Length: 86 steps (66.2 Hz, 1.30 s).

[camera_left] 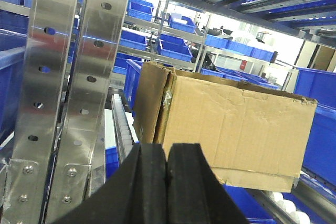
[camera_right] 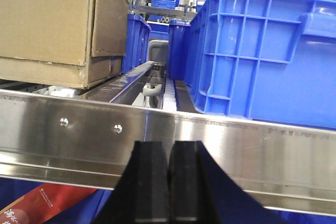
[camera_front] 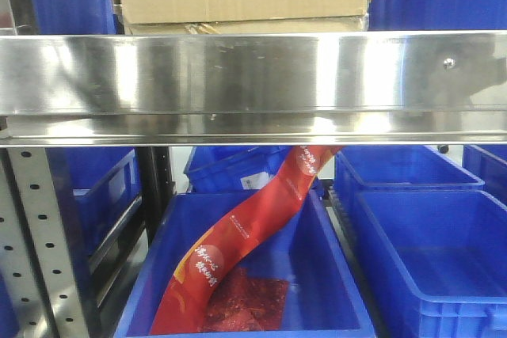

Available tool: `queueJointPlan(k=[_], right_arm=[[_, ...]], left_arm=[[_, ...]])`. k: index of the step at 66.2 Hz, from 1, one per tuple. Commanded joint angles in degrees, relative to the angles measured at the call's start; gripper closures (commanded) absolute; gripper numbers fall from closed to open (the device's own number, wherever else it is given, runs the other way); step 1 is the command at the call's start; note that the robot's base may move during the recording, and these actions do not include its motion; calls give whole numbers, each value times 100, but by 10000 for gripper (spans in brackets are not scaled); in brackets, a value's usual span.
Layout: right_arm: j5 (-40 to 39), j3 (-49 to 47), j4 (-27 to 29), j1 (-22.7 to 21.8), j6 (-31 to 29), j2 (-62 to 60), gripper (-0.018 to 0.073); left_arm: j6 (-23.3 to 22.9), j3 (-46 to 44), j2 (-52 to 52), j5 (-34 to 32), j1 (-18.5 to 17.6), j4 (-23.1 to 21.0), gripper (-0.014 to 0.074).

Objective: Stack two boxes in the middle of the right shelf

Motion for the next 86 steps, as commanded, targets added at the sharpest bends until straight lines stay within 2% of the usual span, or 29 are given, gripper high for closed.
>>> queueJointPlan(k=[1, 36, 41, 43, 48, 51, 53, 68, 78, 86], right_arm=[[-136, 13, 29, -7, 21, -19, 722], [-136, 13, 29, -7, 21, -19, 722], [-136, 13, 29, -7, 21, -19, 722], [-136, 13, 29, -7, 21, -19, 722], [-136, 13, 29, -7, 21, -19, 722], [-136, 13, 29, -7, 21, -19, 722], [-136, 13, 29, -7, 21, -19, 722], [-136, 13, 29, -7, 21, -19, 722], [-136, 13, 29, -7, 21, -19, 722], [-136, 13, 29, -7, 21, -19, 722]], left_arm=[[-38, -9, -44, -103, 29, -9, 707], [-38, -9, -43, -88, 29, -9, 707], [66, 159, -189, 118, 42, -106, 707], [284, 311, -288, 106, 94, -211, 707], [1754, 825, -620, -101, 316, -733, 707], [2417, 1041, -814, -144, 424, -1024, 707], [2685, 1193, -962, -129, 509, -1131, 707], [2700, 2173, -1923, -115, 1028, -1038, 707], [2689, 2754, -2319, -131, 1052, -1038, 707], [2689, 2978, -2319, -626, 1056, -1096, 707]])
